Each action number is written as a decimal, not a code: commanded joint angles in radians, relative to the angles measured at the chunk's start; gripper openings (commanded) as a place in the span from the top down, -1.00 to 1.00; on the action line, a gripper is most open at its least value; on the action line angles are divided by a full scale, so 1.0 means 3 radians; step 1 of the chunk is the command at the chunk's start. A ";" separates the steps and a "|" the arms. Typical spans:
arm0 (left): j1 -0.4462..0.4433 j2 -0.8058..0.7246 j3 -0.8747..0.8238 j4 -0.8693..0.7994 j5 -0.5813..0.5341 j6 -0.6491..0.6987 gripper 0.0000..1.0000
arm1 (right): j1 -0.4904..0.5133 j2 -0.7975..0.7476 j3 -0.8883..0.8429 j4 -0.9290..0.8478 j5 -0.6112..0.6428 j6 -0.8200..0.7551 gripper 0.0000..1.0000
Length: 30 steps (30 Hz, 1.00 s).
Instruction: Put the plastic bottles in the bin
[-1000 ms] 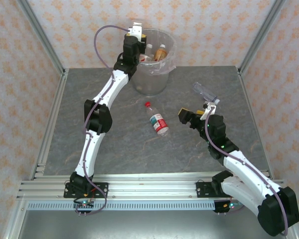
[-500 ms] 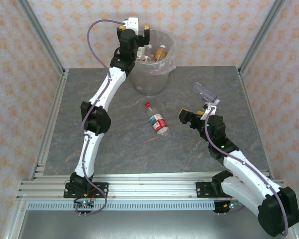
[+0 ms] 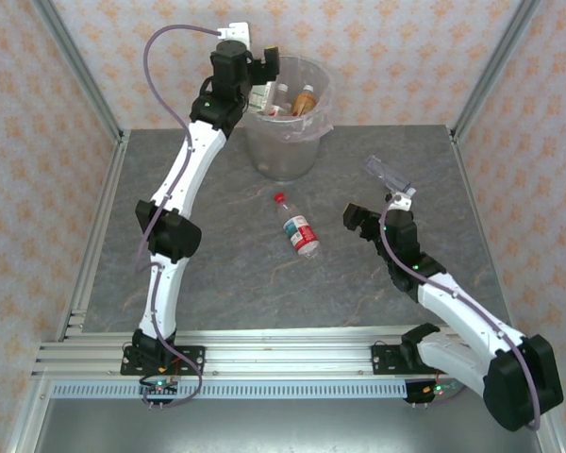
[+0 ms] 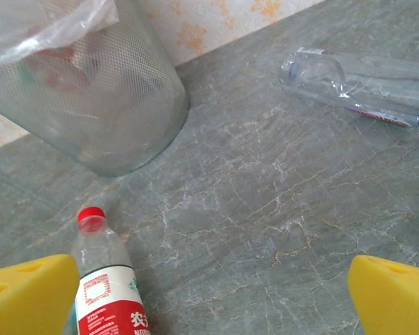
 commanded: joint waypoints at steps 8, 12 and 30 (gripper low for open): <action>-0.0024 -0.1202 -0.1569 0.0335 0.0520 -0.0471 -1.00 | -0.0368 0.0642 0.0619 -0.0355 -0.0510 -0.0362 -0.98; -0.0023 -0.1824 -0.2490 0.0704 0.0447 -0.0547 -1.00 | -0.0523 0.0955 0.0875 -0.0562 -0.0660 -0.0626 -0.98; -0.0003 -0.3104 -0.4440 0.0874 -0.0079 -0.0849 -1.00 | -0.1467 0.2183 0.2577 -0.1962 -0.1630 -0.2146 -0.98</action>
